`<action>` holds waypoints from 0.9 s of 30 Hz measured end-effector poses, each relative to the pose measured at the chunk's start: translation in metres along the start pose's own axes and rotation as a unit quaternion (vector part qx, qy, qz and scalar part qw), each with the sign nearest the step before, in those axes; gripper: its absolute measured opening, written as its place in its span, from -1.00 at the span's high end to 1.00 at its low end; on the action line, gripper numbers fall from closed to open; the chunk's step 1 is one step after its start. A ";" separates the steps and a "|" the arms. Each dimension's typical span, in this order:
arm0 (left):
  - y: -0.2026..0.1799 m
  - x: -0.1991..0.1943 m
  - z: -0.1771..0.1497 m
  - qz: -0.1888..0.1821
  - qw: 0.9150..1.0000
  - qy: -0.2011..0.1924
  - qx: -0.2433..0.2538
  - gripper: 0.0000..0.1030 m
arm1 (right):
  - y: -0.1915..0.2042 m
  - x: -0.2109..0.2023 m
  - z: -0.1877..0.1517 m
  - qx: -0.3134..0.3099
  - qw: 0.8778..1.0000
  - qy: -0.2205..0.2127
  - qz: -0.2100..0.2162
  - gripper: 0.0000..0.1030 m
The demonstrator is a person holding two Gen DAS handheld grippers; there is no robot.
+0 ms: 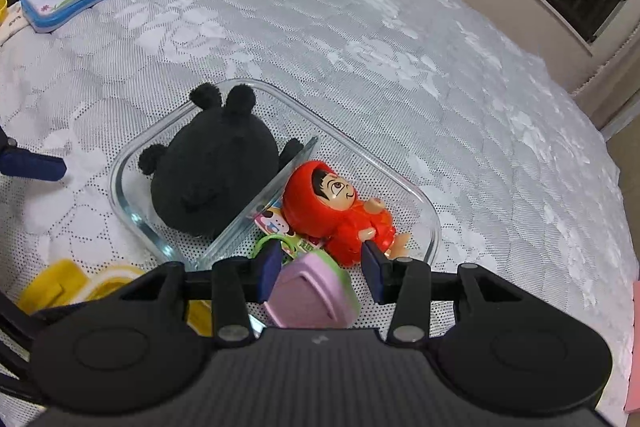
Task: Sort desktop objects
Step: 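Grasp the pink-and-green toy inside the container with the right tool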
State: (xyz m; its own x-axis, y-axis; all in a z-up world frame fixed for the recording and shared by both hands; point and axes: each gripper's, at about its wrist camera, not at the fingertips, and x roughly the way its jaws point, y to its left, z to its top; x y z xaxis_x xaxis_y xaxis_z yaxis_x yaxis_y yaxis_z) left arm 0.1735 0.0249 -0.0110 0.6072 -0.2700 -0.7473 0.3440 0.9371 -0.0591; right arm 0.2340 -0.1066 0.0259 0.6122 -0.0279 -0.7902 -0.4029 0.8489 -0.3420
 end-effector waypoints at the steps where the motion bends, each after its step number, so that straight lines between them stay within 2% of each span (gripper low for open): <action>1: 0.000 0.000 0.000 0.000 1.000 0.000 0.000 -0.98 | 0.001 0.001 -0.001 -0.002 1.000 0.001 0.000 0.10; 7: 0.001 0.000 0.000 0.001 1.000 0.000 -0.001 -0.98 | 0.004 0.004 -0.003 -0.008 1.000 0.003 0.000 0.15; 12: 0.001 -0.001 0.000 0.001 1.000 -0.001 -0.002 -0.98 | 0.004 -0.001 -0.004 -0.011 1.000 -0.005 0.001 0.30; 16: 0.003 -0.002 0.000 0.002 1.000 -0.001 -0.004 -0.98 | 0.000 -0.006 -0.003 -0.002 1.000 -0.009 0.009 0.33; 24: 0.007 -0.005 0.000 0.002 1.000 -0.005 -0.011 -0.98 | -0.031 -0.004 -0.001 0.095 0.994 -0.005 0.058 0.35; 25: 0.007 -0.005 0.000 0.002 1.000 -0.005 -0.011 -0.98 | -0.035 -0.002 -0.001 0.108 0.992 -0.002 0.065 0.41; 27: 0.008 -0.005 0.000 0.003 1.000 -0.006 -0.012 -0.98 | -0.038 -0.001 -0.001 0.114 0.992 -0.003 0.057 0.46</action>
State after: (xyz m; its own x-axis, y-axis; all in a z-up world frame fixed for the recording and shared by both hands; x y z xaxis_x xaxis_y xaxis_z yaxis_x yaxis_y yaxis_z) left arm 0.1734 0.0341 -0.0073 0.6175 -0.2662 -0.7402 0.3224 0.9440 -0.0705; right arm 0.2479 -0.1392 0.0388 0.5763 0.0772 -0.8136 -0.3053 0.9438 -0.1267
